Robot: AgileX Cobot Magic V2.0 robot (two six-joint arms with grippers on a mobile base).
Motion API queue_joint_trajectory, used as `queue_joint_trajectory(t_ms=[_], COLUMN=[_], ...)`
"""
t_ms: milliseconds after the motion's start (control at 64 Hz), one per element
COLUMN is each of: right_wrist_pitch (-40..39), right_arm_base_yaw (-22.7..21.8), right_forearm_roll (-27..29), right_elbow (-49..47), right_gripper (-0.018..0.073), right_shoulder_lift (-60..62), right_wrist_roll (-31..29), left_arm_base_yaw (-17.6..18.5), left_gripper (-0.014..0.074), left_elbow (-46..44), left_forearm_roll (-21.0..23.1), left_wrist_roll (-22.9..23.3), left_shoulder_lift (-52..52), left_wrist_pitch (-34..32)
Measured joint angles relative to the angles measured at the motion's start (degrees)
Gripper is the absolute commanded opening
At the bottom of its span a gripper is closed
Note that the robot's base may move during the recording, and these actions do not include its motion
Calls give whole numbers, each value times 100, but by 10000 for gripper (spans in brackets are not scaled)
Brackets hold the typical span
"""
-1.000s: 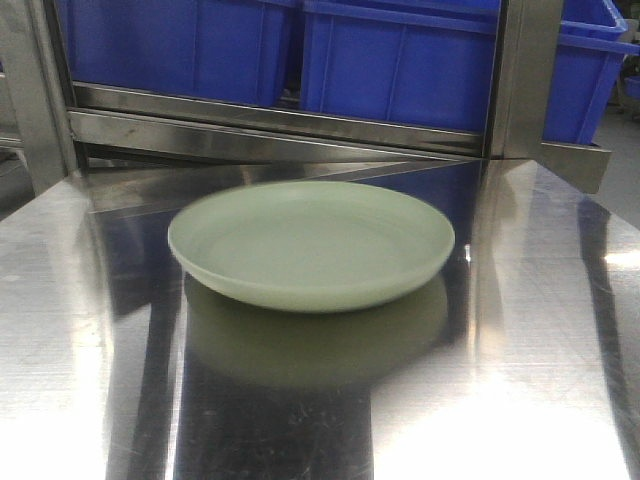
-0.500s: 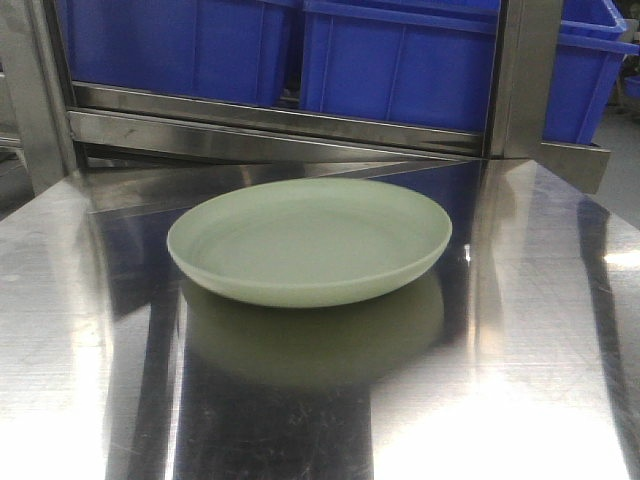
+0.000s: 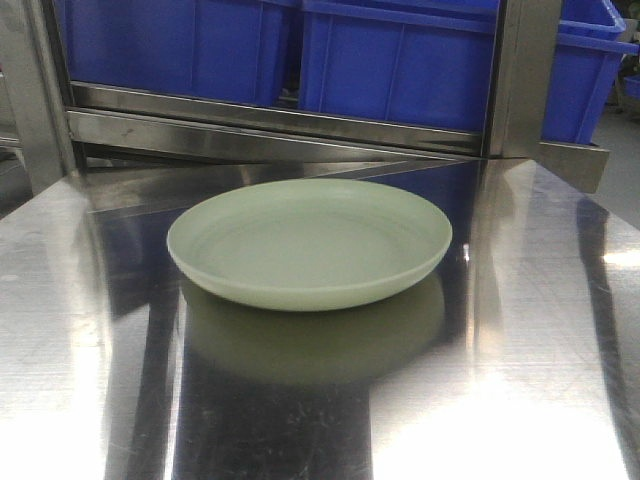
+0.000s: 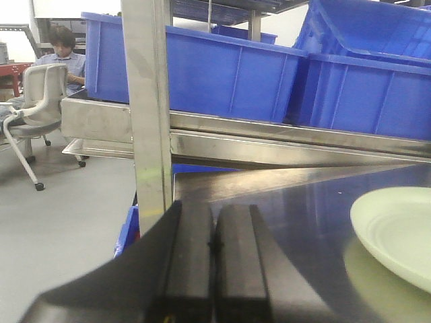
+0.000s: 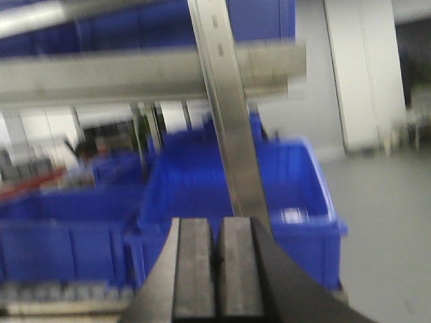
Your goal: Place green plate on second shelf with right arm
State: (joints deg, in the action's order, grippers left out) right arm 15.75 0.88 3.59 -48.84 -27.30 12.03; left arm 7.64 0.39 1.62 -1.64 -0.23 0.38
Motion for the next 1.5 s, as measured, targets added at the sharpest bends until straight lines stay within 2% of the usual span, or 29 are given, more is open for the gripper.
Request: queue_joint_trajectory(t_ms=[125, 203, 281, 391, 484, 625, 672, 719, 1328, 1406, 1500], right_wrist_pitch=[1578, 2448, 2972, 3185, 3256, 3346, 3360, 3360, 2863, 2796, 2692], right_arm_base_yaw=[208, 491, 795, 1240, 1497, 1680, 1694, 1704, 1717, 1741, 1775], right_forearm_roll=[244, 554, 793, 919, 1025, 1440, 1577, 1698, 2337, 2360, 2385], right_elbow=[-1074, -1516, -1790, -1941, -2042, -2062, -2062, -2062, -2098, -2098, -2098], right_gripper=[54, 54, 54, 74, 183, 473, 541, 569, 568, 518, 400], right_shoulder_lift=[-1369, -2247, -2994, -4008, -4761, -5755, -5982, -6205, -7489, -7580, -7590], right_wrist_roll=[-69, -284, -415, -462, -488, -495, -510, -509, -509, -509, -509], left_arm_base_yaw=[0, 0, 0, 0, 0, 0, 0, 0, 0, 0, 0], left_gripper=[130, 130, 130, 130, 130, 130, 130, 130, 130, 130, 130], left_elbow=[0, 0, 0, 0, 0, 0, 0, 0, 0, 0, 0], left_forearm_roll=[0, 0, 0, 0, 0, 0, 0, 0, 0, 0, 0], left_wrist_roll=[0, 0, 0, 0, 0, 0, 0, 0, 0, 0, 0], left_shoulder_lift=[0, 0, 0, 0, 0, 0, 0, 0, 0, 0, 0], left_wrist_pitch=[0, 0, 0, 0, 0, 0, 0, 0, 0, 0, 0])
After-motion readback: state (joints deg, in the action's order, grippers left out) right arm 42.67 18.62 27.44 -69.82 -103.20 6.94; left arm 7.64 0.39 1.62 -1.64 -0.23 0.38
